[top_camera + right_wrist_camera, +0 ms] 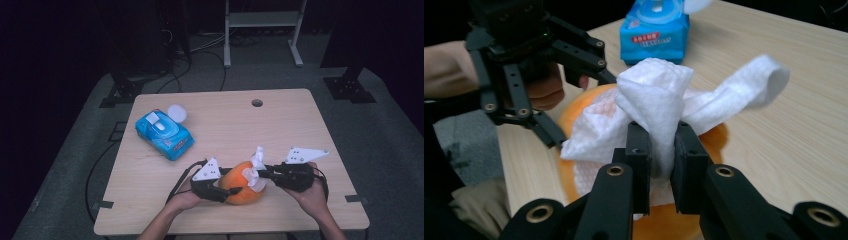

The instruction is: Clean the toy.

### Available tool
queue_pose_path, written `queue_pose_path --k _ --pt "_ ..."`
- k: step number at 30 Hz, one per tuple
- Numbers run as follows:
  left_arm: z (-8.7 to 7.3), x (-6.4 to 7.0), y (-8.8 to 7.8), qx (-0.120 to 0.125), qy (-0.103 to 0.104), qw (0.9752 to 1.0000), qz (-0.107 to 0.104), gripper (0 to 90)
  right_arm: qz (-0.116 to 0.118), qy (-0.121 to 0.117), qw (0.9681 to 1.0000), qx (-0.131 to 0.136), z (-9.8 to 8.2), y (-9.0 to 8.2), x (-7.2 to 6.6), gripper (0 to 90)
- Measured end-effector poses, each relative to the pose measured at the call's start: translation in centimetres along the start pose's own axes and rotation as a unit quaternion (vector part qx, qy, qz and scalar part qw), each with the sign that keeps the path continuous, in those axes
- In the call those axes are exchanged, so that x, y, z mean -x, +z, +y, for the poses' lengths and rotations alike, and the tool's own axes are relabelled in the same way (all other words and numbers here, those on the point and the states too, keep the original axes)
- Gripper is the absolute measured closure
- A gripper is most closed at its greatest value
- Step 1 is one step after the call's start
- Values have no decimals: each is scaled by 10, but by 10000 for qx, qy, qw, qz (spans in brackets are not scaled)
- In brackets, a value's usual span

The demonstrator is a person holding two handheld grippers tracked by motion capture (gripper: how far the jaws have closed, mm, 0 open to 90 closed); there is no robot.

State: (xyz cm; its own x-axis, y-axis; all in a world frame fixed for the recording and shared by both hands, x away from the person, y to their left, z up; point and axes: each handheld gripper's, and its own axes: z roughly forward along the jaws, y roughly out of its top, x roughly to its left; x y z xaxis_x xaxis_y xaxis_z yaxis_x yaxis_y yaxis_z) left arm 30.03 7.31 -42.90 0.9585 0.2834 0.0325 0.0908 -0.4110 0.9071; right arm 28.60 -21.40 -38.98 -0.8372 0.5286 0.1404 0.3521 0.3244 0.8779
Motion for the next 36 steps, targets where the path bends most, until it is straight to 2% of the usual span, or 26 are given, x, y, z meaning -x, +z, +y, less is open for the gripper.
queue_pose_path --k 1,5,7,8,9,10,12,14,15,16,17,18,22,23,24,25,26,27,29,30,31,32,33,36 --pt "0 -1 0 -9 -8 10000 -10 368 88 18 10000 8 0 1 0 793" --pt "-5 -1 1 -72 -5 10000 -21 365 87 -9 9998 -159 -5 8 0 792" --pt "-6 -1 1 -74 -64 9999 -25 354 114 124 9996 -236 -10 9 9 792" --pt "-6 -1 1 -74 -64 9999 -25 349 114 124 9996 -236 -10 9 9 792" --pt "-6 -2 1 -73 -115 9999 -24 344 -33 262 9991 -345 -15 6 16 792" --pt "-7 -2 1 -67 -127 9999 -24 340 -84 319 9988 -368 -17 5 19 793" --pt "-6 -2 2 -78 -126 9999 -25 332 -130 354 9987 -335 -17 2 19 793" --pt "-6 -1 3 -73 -114 9999 -40 329 -130 297 9991 -289 -15 1 16 793" --pt "-7 1 5 -55 -74 9999 -62 329 67 179 9997 -138 -8 2 7 793" --pt "-7 2 5 -67 -39 9999 -75 329 201 43 9997 -106 -4 5 1 792" --pt "-7 2 5 -67 -39 9999 -75 329 201 43 9997 -106 -4 5 1 792" --pt "-7 3 4 -111 0 9999 -63 328 178 -158 9994 -248 -1 12 -7 790" --pt "-6 3 4 -119 -5 9999 -62 328 212 9 9994 -267 -3 12 0 791" --pt "-6 3 4 -123 -2 9999 -61 328 165 61 9995 -268 -5 9 4 791" --pt "-6 3 4 -115 -6 9999 -62 328 0 194 9994 -286 -10 4 13 791" --pt "-6 3 4 -108 -5 9999 -62 328 0 194 9994 -286 -10 4 13 791" --pt "-6 4 6 -90 -7 9999 -61 328 -88 322 9991 -272 -12 0 18 792" --pt "-6 5 7 -86 -1 9999 -68 326 -42 330 9992 -219 -12 -1 17 792" --pt "-4 8 9 -96 79 9999 -81 325 115 254 9995 -118 -7 0 11 792" --pt "-3 9 10 -101 117 9999 -64 324 210 123 9997 -95 -2 3 4 792" --pt "-3 9 10 -101 117 9999 -64 324 220 47 9997 -120 0 5 0 791" --pt "-1 12 11 -155 213 9996 -45 323 182 -91 9996 -210 4 10 -5 791" --pt "-2 12 10 -151 198 9997 -40 322 126 -181 9993 -290 5 12 -7 792" --pt "-3 10 10 -101 119 9999 -47 322 54 -106 9994 -329 2 11 0 792"
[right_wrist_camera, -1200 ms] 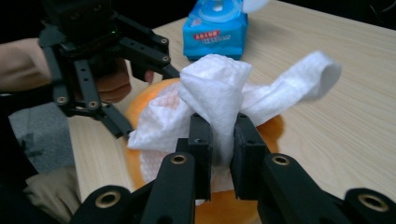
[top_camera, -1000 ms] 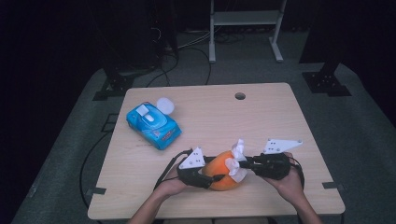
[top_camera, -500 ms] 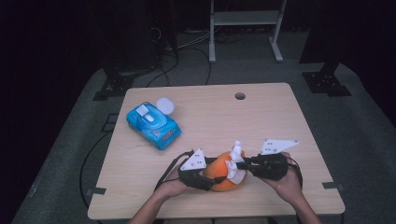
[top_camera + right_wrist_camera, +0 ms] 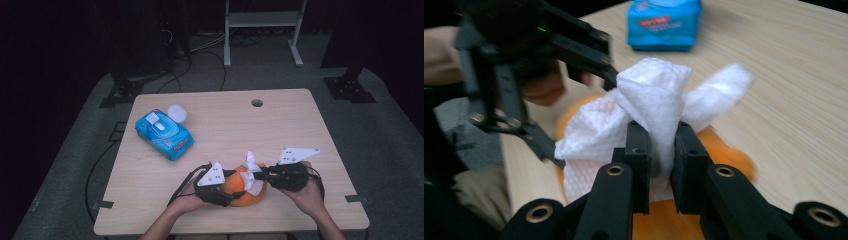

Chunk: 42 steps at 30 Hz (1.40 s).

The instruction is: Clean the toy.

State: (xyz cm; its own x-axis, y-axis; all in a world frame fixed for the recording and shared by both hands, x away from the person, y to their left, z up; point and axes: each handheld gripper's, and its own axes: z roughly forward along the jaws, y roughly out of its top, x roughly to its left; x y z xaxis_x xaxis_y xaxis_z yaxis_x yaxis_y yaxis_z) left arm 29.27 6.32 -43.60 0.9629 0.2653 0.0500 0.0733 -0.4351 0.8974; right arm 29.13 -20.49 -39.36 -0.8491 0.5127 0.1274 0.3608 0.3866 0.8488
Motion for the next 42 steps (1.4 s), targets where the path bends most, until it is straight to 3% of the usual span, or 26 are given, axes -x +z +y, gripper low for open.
queue_pose_path --k 3,4,5,9,12,13,14,15,16,19,21,22,25,28,32,33,34,36,39,42 --pt "2 0 0 -12 -11 10000 35 319 -170 48 9998 -37 -4 -4 6 791" --pt "3 0 2 11 -46 10000 50 312 -325 174 9993 -28 -8 -9 12 791" --pt "3 0 2 11 -46 10000 50 311 -332 210 9992 -4 -8 -11 12 791" --pt "4 1 2 -23 13 10000 35 310 -140 7 9998 124 -2 -7 1 790" --pt "3 0 1 -8 -39 10000 19 282 -210 -123 9997 -8 1 -2 -3 791" --pt "3 -1 0 -13 -80 10000 -4 282 -166 -101 9998 -18 0 -1 -2 791" --pt "4 -2 -1 10 -144 9999 -27 219 -166 -84 9998 -107 -3 0 1 792" --pt "5 -4 -2 65 -275 9996 -54 219 -166 -84 9998 -107 -3 0 1 792" --pt "7 -7 -5 130 -476 9988 -11 158 -161 -61 9997 -153 -7 -2 4 792" --pt "3 -12 -6 100 -642 9979 -37 114 -73 63 9999 -126 -10 -7 9 790" --pt "1 -12 -5 78 -623 9979 -137 207 -81 90 9998 -140 -10 -8 10 790" --pt "0 -9 -4 106 -505 9986 -94 233 -101 90 9998 -144 -9 -9 10 790" --pt "2 -7 -2 90 -449 9989 -55 291 -199 42 9997 -99 -6 -10 7 792" --pt "7 0 1 102 -345 9994 -20 313 -177 -321 9993 -28 5 -4 -13 792" --pt "7 1 0 66 -304 9995 -33 269 -192 -716 9970 -200 13 12 -31 793" --pt "7 1 0 66 -304 9995 -33 222 -192 -716 9970 -200 13 12 -31 793" --pt "6 -3 0 16 -543 9985 -68 146 -155 -633 9977 -190 12 12 -26 794" --pt "4 -6 1 -137 -631 9979 2 79 -208 -502 9984 -119 9 6 -19 794" --pt "2 -5 2 -41 -508 9987 -68 209 -261 -383 9989 -41 8 -1 -14 795" --pt "5 -2 2 -67 -353 9994 -30 283 -292 -469 9985 -43 9 2 -21 796"
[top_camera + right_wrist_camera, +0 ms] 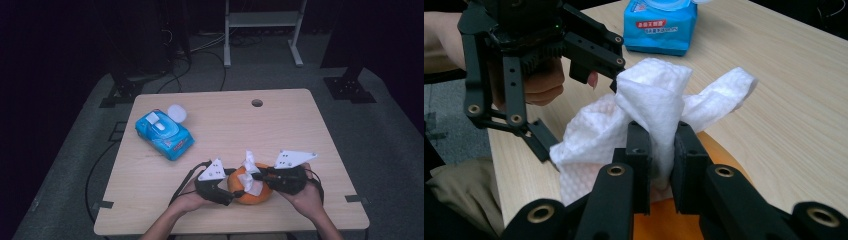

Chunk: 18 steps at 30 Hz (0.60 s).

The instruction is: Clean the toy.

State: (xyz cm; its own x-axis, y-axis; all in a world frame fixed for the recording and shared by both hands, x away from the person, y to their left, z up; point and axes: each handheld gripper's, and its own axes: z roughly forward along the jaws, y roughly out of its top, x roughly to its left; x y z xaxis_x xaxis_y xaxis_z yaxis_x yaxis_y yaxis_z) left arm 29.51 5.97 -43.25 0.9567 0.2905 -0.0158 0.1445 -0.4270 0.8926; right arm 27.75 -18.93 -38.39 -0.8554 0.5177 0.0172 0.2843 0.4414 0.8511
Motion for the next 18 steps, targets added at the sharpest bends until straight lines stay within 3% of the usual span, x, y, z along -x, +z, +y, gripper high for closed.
queue_pose_path --k 4,6,10,12,15,16,18 --pt "3 9 2 -110 363 9993 31 317 136 -286 9995 -74 7 10 -17 796" --pt "1 8 0 -96 338 9994 28 332 72 -421 9989 -169 9 11 -20 798" --pt "-2 5 -2 -104 312 9995 4 342 -51 -240 9996 -111 6 3 -8 798" --pt "0 6 0 -65 356 9993 -16 341 -107 96 9999 -31 0 -5 4 798" --pt "0 8 2 -78 434 9990 -23 339 -17 85 10000 -1 -1 -2 0 797" --pt "-1 8 1 -89 441 9990 -25 339 194 42 9998 -10 1 3 -6 797" --pt "-2 7 0 -97 445 9990 -19 340 267 -15 9996 -54 3 7 -7 797"
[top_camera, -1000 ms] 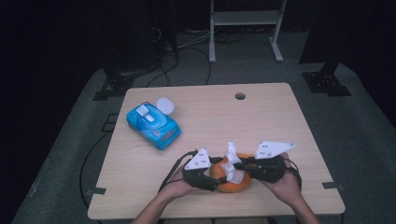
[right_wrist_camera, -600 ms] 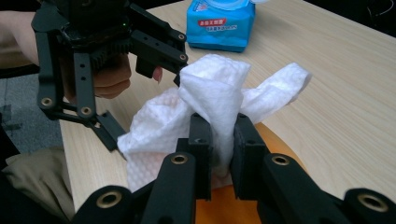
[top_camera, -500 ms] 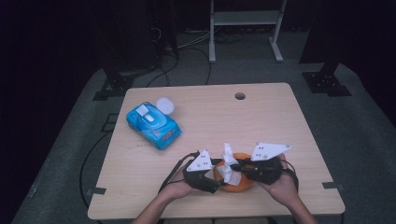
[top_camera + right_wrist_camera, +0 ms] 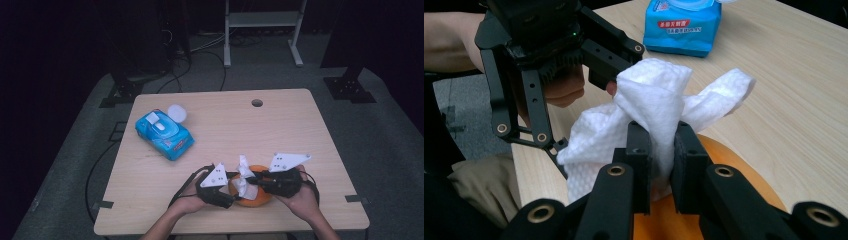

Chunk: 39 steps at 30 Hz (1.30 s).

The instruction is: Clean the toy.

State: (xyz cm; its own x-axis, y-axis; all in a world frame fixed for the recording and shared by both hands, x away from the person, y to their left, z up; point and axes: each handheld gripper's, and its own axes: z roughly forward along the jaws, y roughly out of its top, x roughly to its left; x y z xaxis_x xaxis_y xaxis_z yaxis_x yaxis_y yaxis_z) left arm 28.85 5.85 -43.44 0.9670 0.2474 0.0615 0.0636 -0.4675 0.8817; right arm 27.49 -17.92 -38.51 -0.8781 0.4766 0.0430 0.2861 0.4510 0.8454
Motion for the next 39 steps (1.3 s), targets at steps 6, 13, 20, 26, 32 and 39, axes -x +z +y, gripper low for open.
queue_pose_path --k 6,13,20,26,32,39 --pt "-9 -8 -5 -26 -137 9999 -81 339 -248 353 9990 74 -13 -17 25 797" --pt "-12 -8 -5 -5 -104 9999 -130 332 -360 837 9958 26 -33 -29 48 797" --pt "-16 -9 -7 -19 -162 9998 -128 330 -199 710 9973 -24 -30 -25 46 796" --pt "-17 -11 -6 -21 -260 9996 -125 326 -290 862 9959 -1 -37 -35 54 796" --pt "-20 -16 -8 -25 -381 9992 -129 320 -172 859 9962 8 -39 -32 54 796" --pt "-20 -15 -6 -14 -383 9992 -113 322 -180 932 9955 83 -38 -35 54 796"
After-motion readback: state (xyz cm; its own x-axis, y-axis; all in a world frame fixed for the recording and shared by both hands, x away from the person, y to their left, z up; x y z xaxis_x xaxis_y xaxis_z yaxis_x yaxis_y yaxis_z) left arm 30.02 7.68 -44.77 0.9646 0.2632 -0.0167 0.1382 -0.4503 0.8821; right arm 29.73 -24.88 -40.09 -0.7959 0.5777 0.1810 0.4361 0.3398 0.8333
